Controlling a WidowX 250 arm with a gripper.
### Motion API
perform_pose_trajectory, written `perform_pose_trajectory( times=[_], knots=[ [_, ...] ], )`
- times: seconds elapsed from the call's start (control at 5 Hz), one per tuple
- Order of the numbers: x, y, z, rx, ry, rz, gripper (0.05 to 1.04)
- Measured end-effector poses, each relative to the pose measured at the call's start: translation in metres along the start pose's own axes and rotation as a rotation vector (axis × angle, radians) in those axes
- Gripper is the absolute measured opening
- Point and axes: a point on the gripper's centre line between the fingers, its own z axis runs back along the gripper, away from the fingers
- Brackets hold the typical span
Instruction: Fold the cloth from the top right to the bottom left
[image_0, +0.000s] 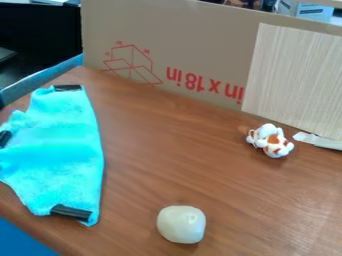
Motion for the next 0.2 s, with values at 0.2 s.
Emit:
perform_pose_trajectory(
  times=[0.2],
  knots=[
    [0.0068, -0.0093, 0.0095, -0.017, 0.021, -0.080, 0.999]
  ],
)
